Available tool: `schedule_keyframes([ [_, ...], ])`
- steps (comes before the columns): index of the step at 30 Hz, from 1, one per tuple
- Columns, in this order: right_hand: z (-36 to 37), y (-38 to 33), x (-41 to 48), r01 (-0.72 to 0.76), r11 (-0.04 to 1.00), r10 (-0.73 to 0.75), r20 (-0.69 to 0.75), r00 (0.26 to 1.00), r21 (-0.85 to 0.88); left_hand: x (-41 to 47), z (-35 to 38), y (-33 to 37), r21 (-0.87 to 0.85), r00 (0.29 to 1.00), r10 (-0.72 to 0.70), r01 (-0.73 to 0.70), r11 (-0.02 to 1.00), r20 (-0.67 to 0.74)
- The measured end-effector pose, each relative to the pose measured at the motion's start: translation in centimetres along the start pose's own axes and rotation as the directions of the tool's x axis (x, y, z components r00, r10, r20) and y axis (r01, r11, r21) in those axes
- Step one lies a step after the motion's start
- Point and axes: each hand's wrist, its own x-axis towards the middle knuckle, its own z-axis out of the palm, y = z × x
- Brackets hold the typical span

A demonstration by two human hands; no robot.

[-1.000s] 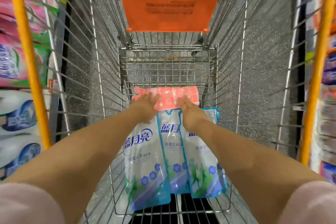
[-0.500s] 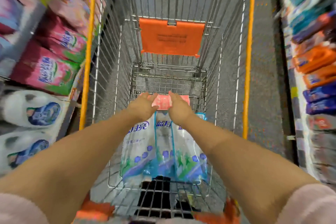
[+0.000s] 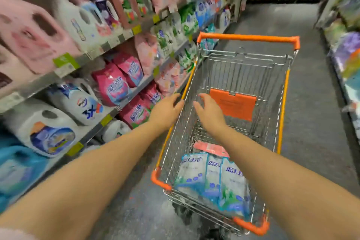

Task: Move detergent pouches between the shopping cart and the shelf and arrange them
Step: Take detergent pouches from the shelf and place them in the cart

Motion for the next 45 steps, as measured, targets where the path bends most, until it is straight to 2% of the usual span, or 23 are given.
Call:
schedule_keyframes([
  [5,2.2,-11.3,-0.2,0.197,0.977,-0.199,0.028,0.979,0.081,-2.9,-10.7,-2.9,-0.051,0.964,-0.083,0.072,0.996,-0.254],
  [11,10.0,-26.6,-1.0,0.431,0.886,-0.446,0.057,0.893,0.169,-7.2,-24.6,-10.7,-0.083,0.852,-0.158,0.134,0.987,-0.500],
  [19,22.1,-47.3,-4.5,0.626,0.701,-0.663,-0.009,0.748,0.341,-15.6,-43.6,-23.1,0.050,0.704,-0.127,0.225,0.973,-0.698],
  [23,25.2,-55.5,-5.4,0.704,0.608,-0.745,-0.041,0.665,0.367,-17.8,-52.4,-26.0,0.014,0.634,-0.123,0.206,0.979,-0.763],
  [28,27.6,-64.1,-3.3,0.781,0.526,-0.830,0.001,0.558,0.336,-17.7,-61.6,-29.5,0.026,0.616,-0.129,0.235,0.972,-0.777],
  [31,28.5,-69.1,0.0,0.806,0.524,-0.847,0.073,0.526,0.276,-16.8,-66.3,-32.3,0.114,0.657,-0.148,0.339,0.934,-0.739],
  [34,29.7,-73.7,4.3,0.861,0.494,-0.868,0.133,0.478,0.125,-14.9,-69.9,-35.0,0.304,0.695,-0.221,0.547,0.780,-0.684],
  [36,31.3,-76.7,7.7,0.880,0.473,-0.867,0.198,0.458,0.038,-13.5,-71.7,-37.2,0.381,0.701,-0.289,0.633,0.674,-0.652],
  [39,33.9,-81.0,12.1,0.889,0.433,-0.821,0.342,0.457,-0.148,-11.0,-74.2,-40.7,0.420,0.709,-0.378,0.675,0.606,-0.595],
  [42,36.7,-84.5,15.1,0.889,0.312,-0.717,0.530,0.452,-0.336,-8.8,-76.3,-43.6,0.429,0.705,-0.434,0.696,0.575,-0.561],
  [43,37.6,-85.6,16.1,0.891,0.290,-0.685,0.574,0.448,-0.350,-8.1,-77.0,-44.5,0.408,0.700,-0.460,0.702,0.584,-0.546],
  [45,39.3,-87.5,17.9,0.885,0.320,-0.638,0.613,0.466,-0.339,-6.9,-78.0,-46.5,0.343,0.679,-0.513,0.721,0.603,-0.526],
])
